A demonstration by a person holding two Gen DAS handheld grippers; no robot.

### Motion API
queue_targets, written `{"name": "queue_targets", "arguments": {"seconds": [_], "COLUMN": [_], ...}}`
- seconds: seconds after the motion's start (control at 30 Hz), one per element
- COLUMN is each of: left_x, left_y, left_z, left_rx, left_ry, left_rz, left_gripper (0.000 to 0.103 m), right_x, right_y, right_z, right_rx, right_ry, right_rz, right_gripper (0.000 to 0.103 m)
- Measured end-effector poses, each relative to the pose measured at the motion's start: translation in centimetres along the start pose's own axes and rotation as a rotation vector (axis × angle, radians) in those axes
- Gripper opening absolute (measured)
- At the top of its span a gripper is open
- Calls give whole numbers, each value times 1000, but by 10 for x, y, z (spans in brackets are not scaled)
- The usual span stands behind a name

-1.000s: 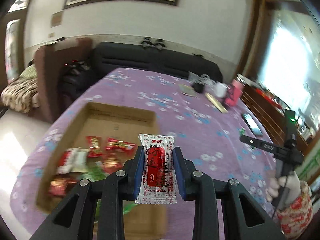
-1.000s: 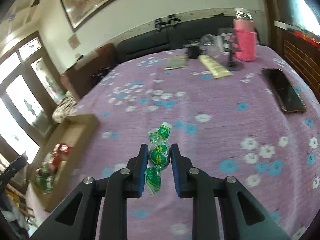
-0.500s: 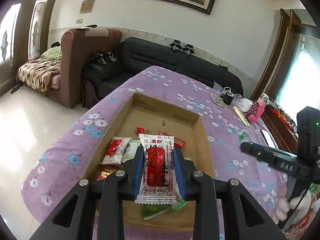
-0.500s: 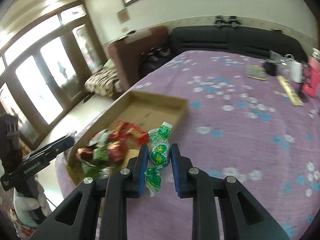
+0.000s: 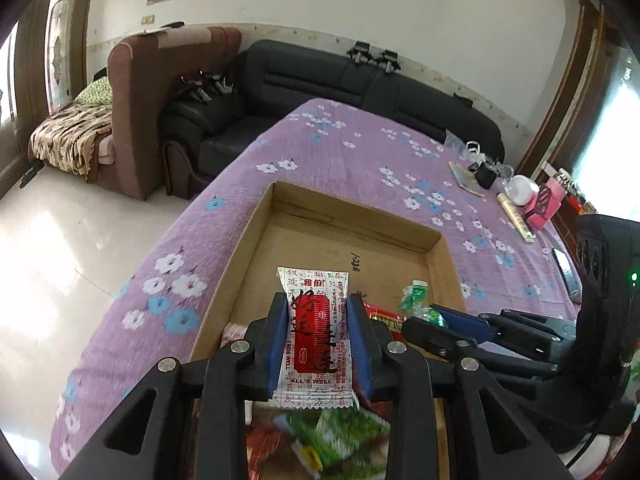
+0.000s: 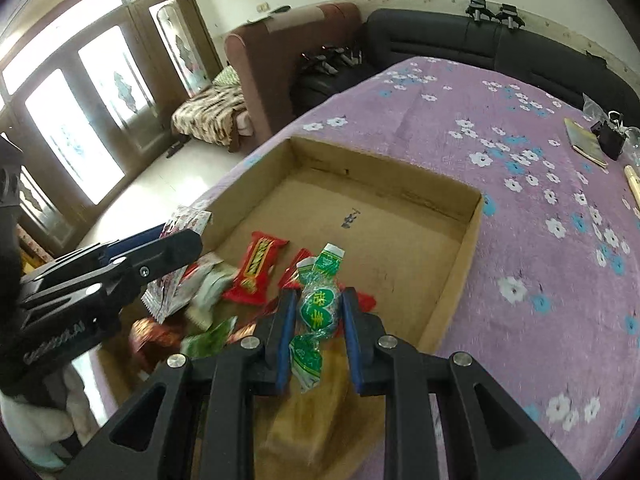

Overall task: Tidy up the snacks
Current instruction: 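Carry both candies over the box and open both tools to drop them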

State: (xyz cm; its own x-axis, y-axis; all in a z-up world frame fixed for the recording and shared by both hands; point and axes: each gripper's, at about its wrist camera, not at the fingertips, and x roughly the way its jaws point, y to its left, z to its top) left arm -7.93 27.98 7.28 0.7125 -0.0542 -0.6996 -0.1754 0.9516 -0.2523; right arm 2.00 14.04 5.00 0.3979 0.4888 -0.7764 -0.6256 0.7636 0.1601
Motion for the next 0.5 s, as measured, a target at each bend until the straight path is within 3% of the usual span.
{"name": "queue_targets", "arguments": {"seconds": [0.17, 0.27, 0.3, 0.5], "left_x": [22, 29, 29, -2], "left_y": [-1, -2, -2, -13], "left_z": [12, 15, 14, 11], "left_rx": [-25, -37, -39, -9], "left_ry": [28, 26, 22, -71], "left_rz": [-3, 5, -4, -8], "left_gripper": [35, 52, 53, 57], "right_x": [16, 23, 23, -6], "right_y": [-8, -13, -16, -19], "right_z": [11, 15, 15, 12], "right_rx": [9, 23, 36, 45], "right_ry": [16, 22, 16, -57], "right_rz": [-43, -50, -46, -40], "right_gripper": [22, 23, 24, 34]}}
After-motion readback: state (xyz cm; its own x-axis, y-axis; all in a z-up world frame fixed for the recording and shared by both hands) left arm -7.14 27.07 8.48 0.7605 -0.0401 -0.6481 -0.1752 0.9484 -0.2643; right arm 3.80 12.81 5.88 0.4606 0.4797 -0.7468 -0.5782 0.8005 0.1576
